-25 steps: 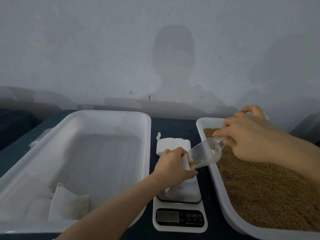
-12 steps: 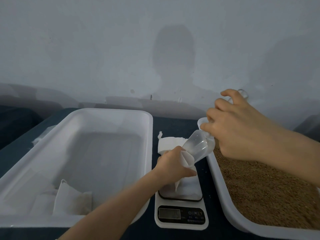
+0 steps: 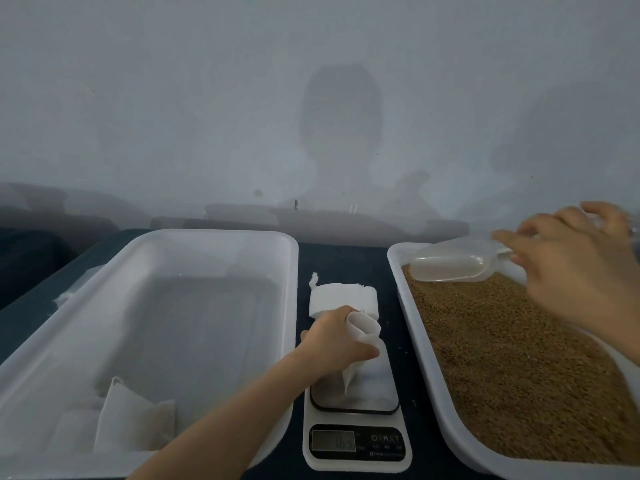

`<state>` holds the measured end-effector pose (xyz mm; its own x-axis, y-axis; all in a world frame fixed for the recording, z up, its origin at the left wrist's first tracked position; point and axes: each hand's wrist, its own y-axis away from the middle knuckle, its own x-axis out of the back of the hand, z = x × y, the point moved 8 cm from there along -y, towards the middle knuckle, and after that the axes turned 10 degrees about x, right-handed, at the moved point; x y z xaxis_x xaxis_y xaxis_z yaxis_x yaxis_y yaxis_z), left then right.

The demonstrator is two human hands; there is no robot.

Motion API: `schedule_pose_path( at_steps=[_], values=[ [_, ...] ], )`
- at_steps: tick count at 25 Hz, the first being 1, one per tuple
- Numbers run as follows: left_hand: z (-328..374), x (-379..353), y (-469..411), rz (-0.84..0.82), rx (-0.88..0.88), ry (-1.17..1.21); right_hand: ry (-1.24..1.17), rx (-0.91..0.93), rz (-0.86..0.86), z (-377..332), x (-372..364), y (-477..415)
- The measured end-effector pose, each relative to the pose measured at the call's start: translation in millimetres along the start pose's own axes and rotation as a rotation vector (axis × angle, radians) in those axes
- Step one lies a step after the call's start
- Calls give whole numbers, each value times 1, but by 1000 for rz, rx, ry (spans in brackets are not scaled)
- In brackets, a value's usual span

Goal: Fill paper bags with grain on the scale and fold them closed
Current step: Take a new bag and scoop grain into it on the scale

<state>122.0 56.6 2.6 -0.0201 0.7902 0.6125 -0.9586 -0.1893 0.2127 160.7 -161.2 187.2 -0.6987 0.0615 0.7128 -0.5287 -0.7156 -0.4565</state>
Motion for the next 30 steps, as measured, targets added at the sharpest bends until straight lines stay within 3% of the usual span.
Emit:
schedule_pose_path(
  at_steps=[4, 7, 15, 18, 22, 25, 30],
  values=[
    [-1, -2, -3, -19, -26, 21, 94, -238, -276, 29, -63, 27],
    [1, -1, -1, -42, -49, 59, 106, -326, -336, 18, -88, 28],
    [2, 0, 3, -92, -53, 166, 85, -296, -436, -17, -135, -4],
    [3, -1, 3, -94, -49, 155, -45, -337, -453, -18, -153, -3],
    [5, -1, 2, -92, -68, 132, -510, -562, -479, 2, -183, 22],
    [6, -2, 2, -94, -76, 132, -773, -626, -515, 14, -194, 39],
    [4, -3, 1, -105, -62, 138, -814, -631, -551, 32, -181, 62]
  ],
)
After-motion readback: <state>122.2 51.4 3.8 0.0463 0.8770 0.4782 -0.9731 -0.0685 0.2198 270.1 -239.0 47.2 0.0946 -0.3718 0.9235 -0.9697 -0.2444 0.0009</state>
